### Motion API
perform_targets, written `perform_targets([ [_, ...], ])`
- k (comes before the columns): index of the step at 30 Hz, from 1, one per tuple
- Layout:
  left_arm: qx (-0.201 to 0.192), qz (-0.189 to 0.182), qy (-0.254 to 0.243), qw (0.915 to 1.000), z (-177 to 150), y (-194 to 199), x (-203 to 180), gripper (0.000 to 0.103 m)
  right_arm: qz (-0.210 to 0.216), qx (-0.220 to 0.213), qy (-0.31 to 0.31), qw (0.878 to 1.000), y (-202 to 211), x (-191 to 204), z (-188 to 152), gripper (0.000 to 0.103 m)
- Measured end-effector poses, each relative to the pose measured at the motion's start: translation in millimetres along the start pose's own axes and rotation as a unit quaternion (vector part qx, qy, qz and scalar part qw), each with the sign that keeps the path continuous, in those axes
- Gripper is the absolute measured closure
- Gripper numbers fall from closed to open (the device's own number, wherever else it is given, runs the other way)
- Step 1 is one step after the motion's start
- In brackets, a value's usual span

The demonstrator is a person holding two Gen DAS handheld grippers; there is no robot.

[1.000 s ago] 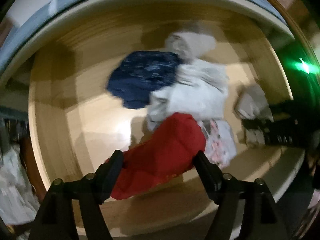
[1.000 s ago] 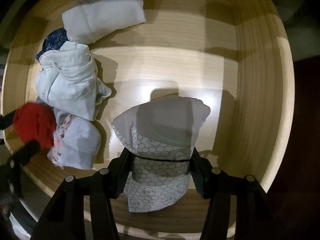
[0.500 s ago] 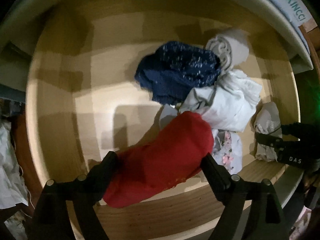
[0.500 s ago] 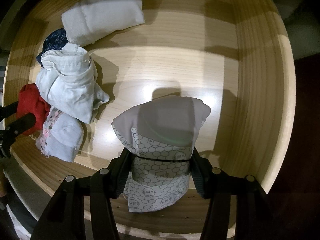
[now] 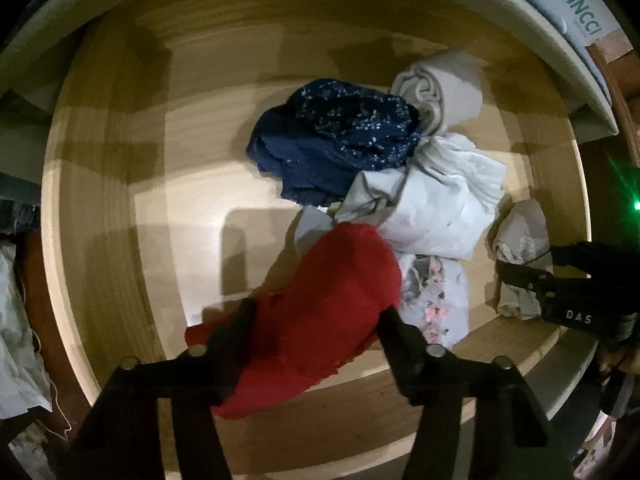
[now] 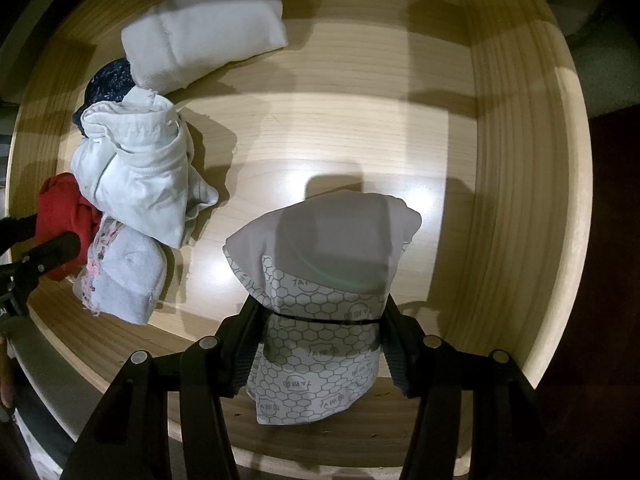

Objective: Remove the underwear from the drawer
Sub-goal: 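Grasp the red underwear with the left tool while the right tool holds the hexagon-print one, then lift the red underwear with the left tool toward the white box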

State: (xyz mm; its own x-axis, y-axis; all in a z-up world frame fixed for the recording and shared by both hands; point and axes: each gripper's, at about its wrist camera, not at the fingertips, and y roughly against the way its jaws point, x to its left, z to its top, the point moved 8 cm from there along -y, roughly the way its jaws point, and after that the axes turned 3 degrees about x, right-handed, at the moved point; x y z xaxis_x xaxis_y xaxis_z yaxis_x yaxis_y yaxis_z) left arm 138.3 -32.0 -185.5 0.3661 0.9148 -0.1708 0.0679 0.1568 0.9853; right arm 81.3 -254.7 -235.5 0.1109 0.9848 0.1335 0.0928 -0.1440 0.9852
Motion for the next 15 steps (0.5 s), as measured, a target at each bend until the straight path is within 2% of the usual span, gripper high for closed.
perform_targets([
  [2, -0.008, -0.004, 0.005, 0.9999, -1, 4, -1, 0.057, 0.000, 0.000, 0.000, 1.000, 0, -1, 1, 0.051],
  [5, -0.020, -0.009, 0.012, 0.9997, -7, 12, 5, 0.066, 0.000, 0.000, 0.000, 1.000, 0, 0, 0, 0.051],
  [15, -0.065, -0.003, 0.026, 0.9976, -14, 43, 12, 0.071, -0.001, 0.000, 0.000, 1.000, 0, 1, 0, 0.051],
])
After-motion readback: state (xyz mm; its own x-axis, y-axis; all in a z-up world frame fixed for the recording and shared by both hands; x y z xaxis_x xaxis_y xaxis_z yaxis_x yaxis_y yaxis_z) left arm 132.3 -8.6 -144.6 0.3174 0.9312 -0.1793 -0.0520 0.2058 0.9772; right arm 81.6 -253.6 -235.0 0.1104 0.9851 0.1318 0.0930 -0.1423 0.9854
